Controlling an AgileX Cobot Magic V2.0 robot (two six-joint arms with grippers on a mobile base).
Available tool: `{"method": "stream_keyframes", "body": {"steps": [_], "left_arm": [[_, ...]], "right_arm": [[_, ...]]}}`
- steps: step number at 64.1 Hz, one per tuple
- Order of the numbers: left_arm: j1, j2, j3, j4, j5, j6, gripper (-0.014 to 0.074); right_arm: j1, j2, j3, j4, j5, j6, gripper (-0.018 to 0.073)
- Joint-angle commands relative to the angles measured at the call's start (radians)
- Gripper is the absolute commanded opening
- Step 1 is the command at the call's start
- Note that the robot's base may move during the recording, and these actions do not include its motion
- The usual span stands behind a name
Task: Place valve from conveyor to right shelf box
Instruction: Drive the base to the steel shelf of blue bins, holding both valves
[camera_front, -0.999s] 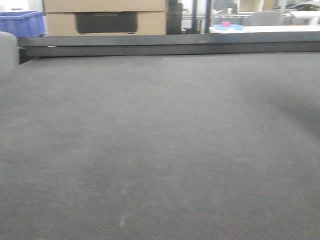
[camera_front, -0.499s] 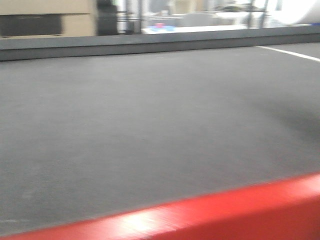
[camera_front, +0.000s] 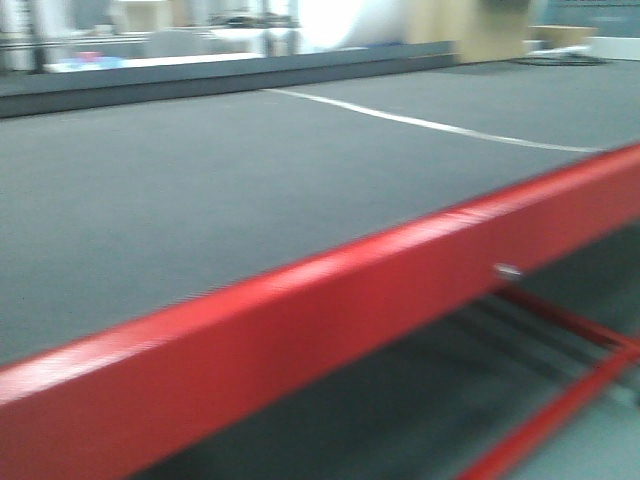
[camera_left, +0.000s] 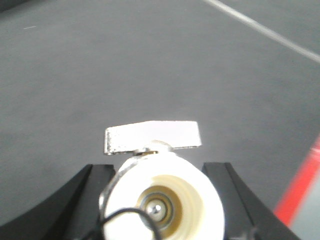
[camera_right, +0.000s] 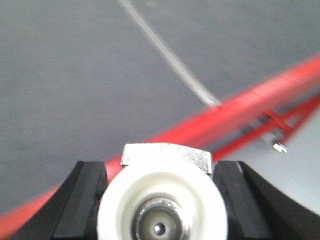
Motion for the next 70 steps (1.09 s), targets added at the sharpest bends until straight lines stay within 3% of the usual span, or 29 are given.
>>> {"method": "stream_keyframes", "body": {"steps": [1, 70], "left_arm": [[-0.005, -0.01, -0.013, -0.02, -0.041, -0.005, -0.0111], [-0.005, -0.01, -0.013, -0.02, -0.041, -0.005, -0.0111]], "right_arm": [[0.001, -0.014, -0.016, -0.003, -0.066, -0.006, -0.0162], [0.001, -0.014, -0.016, -0.003, -0.066, -0.006, -0.0162]]}}
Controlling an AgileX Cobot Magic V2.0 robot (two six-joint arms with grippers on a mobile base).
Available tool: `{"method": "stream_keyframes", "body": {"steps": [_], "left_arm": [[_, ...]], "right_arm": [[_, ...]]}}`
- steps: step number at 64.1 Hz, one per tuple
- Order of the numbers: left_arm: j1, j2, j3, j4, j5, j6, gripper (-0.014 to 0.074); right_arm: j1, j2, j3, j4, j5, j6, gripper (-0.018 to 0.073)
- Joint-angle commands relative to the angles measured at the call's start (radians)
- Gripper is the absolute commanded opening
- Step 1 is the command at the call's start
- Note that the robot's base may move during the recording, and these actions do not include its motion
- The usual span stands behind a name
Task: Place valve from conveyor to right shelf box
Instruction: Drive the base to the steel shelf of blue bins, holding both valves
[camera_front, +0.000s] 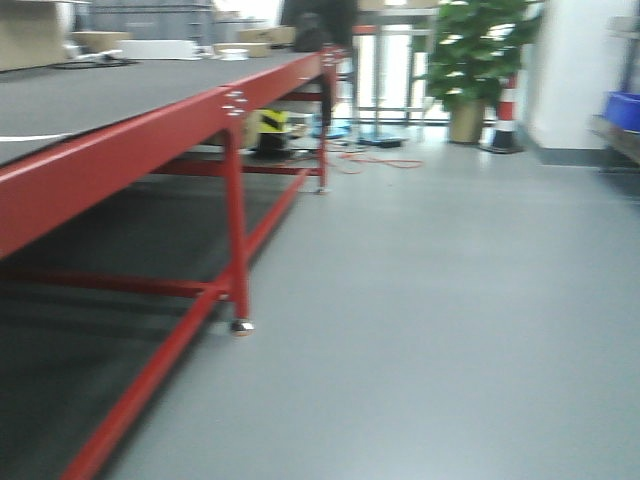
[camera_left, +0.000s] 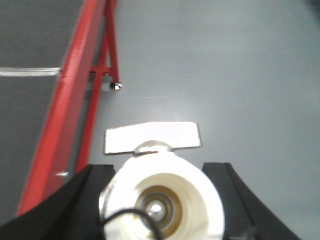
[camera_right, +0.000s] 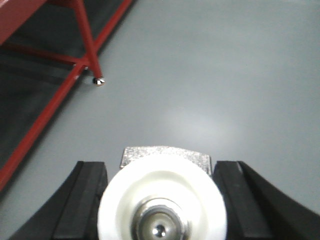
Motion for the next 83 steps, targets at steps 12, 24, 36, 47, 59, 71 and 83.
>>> {"method": "stream_keyframes", "body": {"steps": [12, 24, 36, 47, 59, 71, 83], "left_arm": [[-0.005, -0.01, -0.013, -0.016, -0.041, -0.005, -0.0111], [-0.005, -0.01, -0.013, -0.016, -0.041, -0.005, -0.0111], [-0.005, -0.01, -0.013, -0.016, -0.041, -0.005, -0.0111], [-0.005, -0.01, -0.013, -0.016, -0.041, -0.005, -0.0111], [-0.005, -0.01, -0.013, -0.016, -0.041, -0.005, -0.0111], [-0.005, -0.01, -0.013, -0.016, -0.041, -0.005, -0.0111], [-0.005, -0.01, -0.013, -0.016, -0.041, -0.005, -0.0111]], "right_arm": [[0.001, -0.014, -0.016, -0.003, -0.066, -0.006, -0.0162], [0.001, -0.014, -0.016, -0.003, -0.066, -0.006, -0.0162], [0.001, -0.014, -0.016, -0.003, -0.066, -0.006, -0.0162], [0.001, -0.014, -0.016, -0.003, -0.066, -0.006, -0.0162], [0.001, -0.014, -0.016, -0.003, -0.066, -0.006, -0.0162], [0.001, -0.014, -0.016, -0.003, -0.066, -0.006, -0.0162], [0.001, -0.014, -0.016, -0.003, -0.066, -0.006, -0.0162]]}}
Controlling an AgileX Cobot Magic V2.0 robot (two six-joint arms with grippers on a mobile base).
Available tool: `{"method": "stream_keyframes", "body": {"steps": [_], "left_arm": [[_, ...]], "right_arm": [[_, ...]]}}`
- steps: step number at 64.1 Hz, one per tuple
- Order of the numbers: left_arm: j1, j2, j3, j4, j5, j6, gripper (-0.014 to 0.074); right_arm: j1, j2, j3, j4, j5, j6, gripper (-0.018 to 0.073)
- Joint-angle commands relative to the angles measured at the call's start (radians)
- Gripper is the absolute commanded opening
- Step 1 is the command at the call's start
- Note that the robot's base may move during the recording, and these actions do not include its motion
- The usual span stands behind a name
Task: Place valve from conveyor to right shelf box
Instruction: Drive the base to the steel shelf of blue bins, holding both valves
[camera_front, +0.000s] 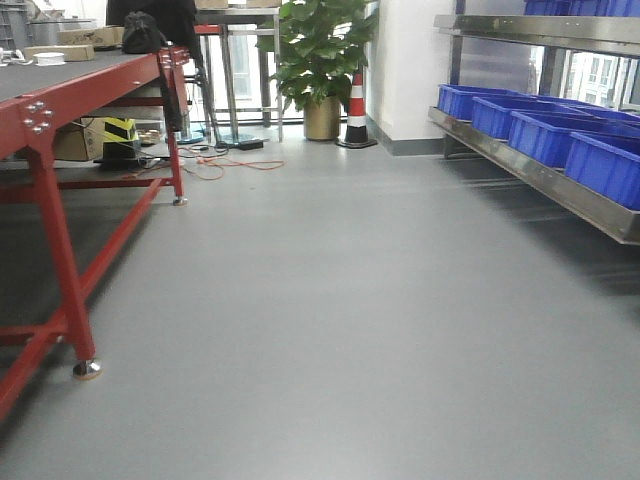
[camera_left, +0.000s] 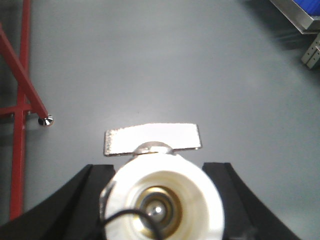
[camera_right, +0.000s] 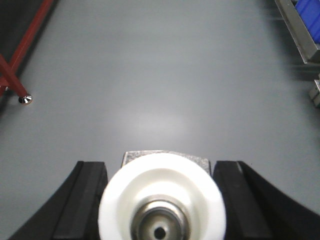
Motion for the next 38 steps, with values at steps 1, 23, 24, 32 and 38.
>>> {"method": "stream_keyframes", "body": {"steps": [1, 23, 24, 32, 38], "left_arm": [[-0.005, -0.01, -0.013, -0.016, -0.041, -0.005, -0.0111], [-0.005, -0.01, -0.013, -0.016, -0.041, -0.005, -0.0111], [-0.005, -0.01, -0.013, -0.016, -0.041, -0.005, -0.0111], [-0.005, -0.01, -0.013, -0.016, -0.041, -0.005, -0.0111], [-0.005, -0.01, -0.013, -0.016, -0.041, -0.005, -0.0111]], "right_arm": [[0.001, -0.014, -0.016, -0.003, -0.066, -0.006, -0.0162], [0.001, -0.014, -0.016, -0.003, -0.066, -0.006, -0.0162], [0.001, -0.014, -0.016, -0.003, -0.066, -0.006, -0.0162], [0.001, -0.014, -0.016, -0.003, -0.066, -0.006, -0.0162], [0.001, -0.014, -0.016, -0.003, -0.066, -0.006, -0.0162]]}}
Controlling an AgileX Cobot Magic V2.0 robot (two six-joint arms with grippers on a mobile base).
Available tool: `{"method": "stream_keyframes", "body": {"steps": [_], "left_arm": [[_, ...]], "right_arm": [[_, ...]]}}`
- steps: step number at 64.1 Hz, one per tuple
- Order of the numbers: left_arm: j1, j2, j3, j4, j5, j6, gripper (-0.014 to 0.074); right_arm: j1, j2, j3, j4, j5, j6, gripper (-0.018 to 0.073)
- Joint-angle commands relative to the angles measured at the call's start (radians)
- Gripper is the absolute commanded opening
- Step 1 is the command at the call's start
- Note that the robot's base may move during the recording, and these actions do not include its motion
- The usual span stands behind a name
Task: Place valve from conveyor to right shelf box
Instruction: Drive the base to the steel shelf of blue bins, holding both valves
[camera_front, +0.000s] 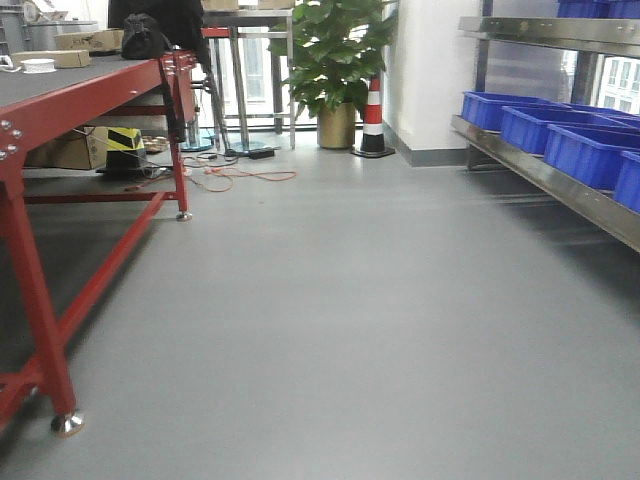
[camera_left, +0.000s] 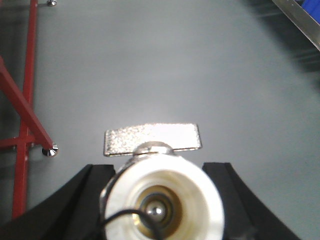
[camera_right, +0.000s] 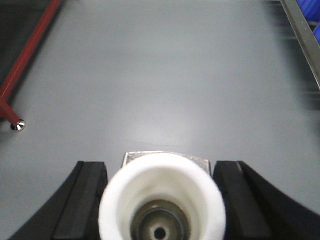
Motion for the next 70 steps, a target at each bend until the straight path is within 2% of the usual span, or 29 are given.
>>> {"method": "stream_keyframes", "body": {"steps": [1, 70], "left_arm": [[-0.005, -0.01, -0.013, -0.016, -0.041, -0.005, -0.0111], [-0.005, -0.01, -0.013, -0.016, -0.041, -0.005, -0.0111]], "right_arm": [[0.001, -0.014, -0.016, -0.003, -0.066, -0.006, -0.0162], [0.001, -0.014, -0.016, -0.003, -0.066, -0.006, -0.0162]]}}
